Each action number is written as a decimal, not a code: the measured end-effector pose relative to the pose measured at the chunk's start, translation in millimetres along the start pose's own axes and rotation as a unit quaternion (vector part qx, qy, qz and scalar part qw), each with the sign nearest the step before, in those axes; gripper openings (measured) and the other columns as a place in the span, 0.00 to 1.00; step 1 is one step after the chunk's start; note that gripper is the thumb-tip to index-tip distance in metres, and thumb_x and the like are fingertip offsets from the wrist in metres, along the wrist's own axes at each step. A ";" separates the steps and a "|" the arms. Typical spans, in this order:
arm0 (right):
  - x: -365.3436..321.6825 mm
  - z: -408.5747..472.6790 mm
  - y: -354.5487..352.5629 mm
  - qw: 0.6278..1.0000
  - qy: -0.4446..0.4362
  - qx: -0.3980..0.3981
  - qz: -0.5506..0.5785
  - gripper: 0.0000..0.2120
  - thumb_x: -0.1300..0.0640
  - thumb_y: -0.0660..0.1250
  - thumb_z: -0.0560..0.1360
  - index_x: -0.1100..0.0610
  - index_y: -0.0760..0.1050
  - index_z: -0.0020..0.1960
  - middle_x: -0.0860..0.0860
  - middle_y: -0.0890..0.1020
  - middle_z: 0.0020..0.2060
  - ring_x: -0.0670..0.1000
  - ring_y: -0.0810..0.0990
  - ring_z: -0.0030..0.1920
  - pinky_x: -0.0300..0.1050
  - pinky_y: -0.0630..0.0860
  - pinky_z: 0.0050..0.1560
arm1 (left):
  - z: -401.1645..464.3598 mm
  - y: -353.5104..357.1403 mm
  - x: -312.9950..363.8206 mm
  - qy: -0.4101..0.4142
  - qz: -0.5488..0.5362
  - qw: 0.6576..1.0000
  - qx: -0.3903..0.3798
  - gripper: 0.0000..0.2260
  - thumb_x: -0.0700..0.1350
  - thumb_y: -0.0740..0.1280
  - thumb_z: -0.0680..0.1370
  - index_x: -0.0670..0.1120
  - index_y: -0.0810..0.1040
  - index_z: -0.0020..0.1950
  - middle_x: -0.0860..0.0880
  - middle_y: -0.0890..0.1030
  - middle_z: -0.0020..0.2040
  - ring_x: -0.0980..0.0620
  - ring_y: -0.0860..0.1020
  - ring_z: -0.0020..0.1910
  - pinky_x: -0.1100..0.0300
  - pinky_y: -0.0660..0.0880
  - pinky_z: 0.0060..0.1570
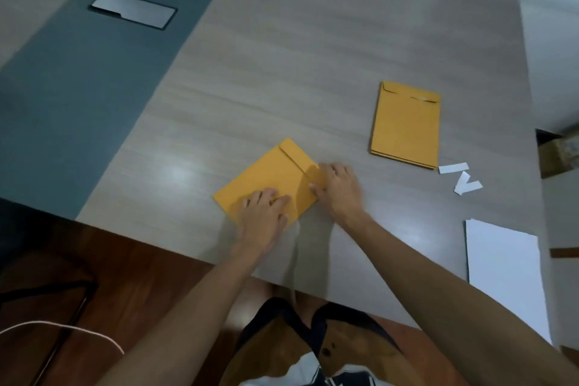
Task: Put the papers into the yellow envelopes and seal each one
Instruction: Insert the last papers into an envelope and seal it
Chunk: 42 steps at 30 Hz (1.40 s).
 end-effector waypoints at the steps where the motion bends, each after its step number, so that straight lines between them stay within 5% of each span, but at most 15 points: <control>1: 9.0 -5.0 -0.4 1.000 0.007 -0.004 0.001 0.24 0.45 0.66 0.76 0.56 0.71 0.67 0.56 0.75 0.59 0.59 0.71 0.60 0.53 0.70 0.60 | 1.0 -0.5 8.3 0.018 0.003 1.000 0.001 0.19 0.55 0.72 0.71 0.57 0.78 0.62 0.51 0.77 0.55 0.46 0.76 0.51 0.51 0.68 0.45; 4: 44.2 -26.2 -3.1 0.998 0.046 -0.017 0.039 0.22 0.46 0.67 0.76 0.54 0.72 0.67 0.54 0.74 0.57 0.56 0.70 0.60 0.52 0.71 0.59 | 12.8 2.4 34.6 0.046 -0.012 0.998 -0.027 0.27 0.58 0.74 0.69 0.54 0.76 0.66 0.48 0.75 0.55 0.44 0.73 0.53 0.51 0.67 0.48; 11: 88.1 -74.3 -8.2 0.993 0.073 0.002 0.096 0.24 0.47 0.71 0.73 0.56 0.73 0.65 0.53 0.74 0.54 0.53 0.70 0.57 0.48 0.73 0.58 | 30.7 20.2 85.7 0.108 -0.008 0.989 -0.104 0.37 0.65 0.74 0.65 0.58 0.68 0.72 0.50 0.60 0.77 0.47 0.58 0.75 0.50 0.60 0.68; 18: 105.6 -96.0 -11.4 0.993 0.088 0.014 0.074 0.17 0.53 0.67 0.76 0.59 0.74 0.62 0.55 0.74 0.54 0.55 0.71 0.57 0.48 0.73 0.57 | 33.4 22.0 116.7 0.142 0.049 0.984 -0.093 0.44 0.73 0.70 0.61 0.56 0.66 0.73 0.50 0.63 0.74 0.47 0.63 0.70 0.51 0.64 0.64; 22: 99.9 -99.1 -22.3 0.995 0.066 0.055 0.054 0.09 0.57 0.63 0.79 0.61 0.78 0.53 0.56 0.78 0.48 0.56 0.75 0.50 0.50 0.76 0.48 | 32.6 21.5 124.7 0.151 0.054 0.983 -0.087 0.44 0.74 0.69 0.61 0.56 0.66 0.73 0.50 0.64 0.73 0.48 0.63 0.70 0.52 0.64 0.64; 27: 133.7 -105.4 -36.7 0.955 0.202 0.138 0.169 0.03 0.62 0.63 0.78 0.60 0.75 0.48 0.54 0.78 0.44 0.52 0.77 0.43 0.47 0.76 0.44 | 35.3 21.0 124.3 0.155 0.053 0.981 -0.104 0.45 0.74 0.71 0.59 0.56 0.66 0.72 0.51 0.64 0.71 0.48 0.64 0.68 0.52 0.64 0.63; 31: 156.8 -110.3 -28.7 0.941 0.257 0.117 0.187 0.04 0.61 0.65 0.76 0.59 0.75 0.50 0.53 0.77 0.45 0.51 0.76 0.42 0.47 0.77 0.45 | 37.2 19.4 125.9 0.184 0.043 0.975 -0.116 0.45 0.72 0.73 0.57 0.58 0.66 0.71 0.52 0.64 0.70 0.49 0.64 0.67 0.53 0.64 0.64; 37: 156.4 -106.3 -22.5 0.958 0.219 0.091 0.161 0.07 0.59 0.64 0.77 0.56 0.78 0.53 0.53 0.75 0.50 0.53 0.78 0.48 0.50 0.80 0.49 | 47.3 16.8 131.7 0.209 0.041 0.967 -0.142 0.45 0.71 0.75 0.55 0.59 0.67 0.69 0.52 0.65 0.68 0.50 0.64 0.66 0.54 0.64 0.65; 42: 156.8 -108.6 -33.0 0.957 0.212 0.101 0.171 0.08 0.58 0.67 0.75 0.56 0.79 0.53 0.52 0.75 0.49 0.51 0.77 0.48 0.46 0.79 0.51 | 55.1 10.4 146.9 0.198 -0.013 0.972 -0.125 0.35 0.72 0.72 0.60 0.55 0.74 0.61 0.52 0.69 0.61 0.51 0.68 0.62 0.54 0.67 0.61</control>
Point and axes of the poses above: each hand's wrist, its own z-axis towards the middle knuckle, its own y-axis out of the palm, x = y × z, the point moved 9 cm from there along z, towards the middle knuckle
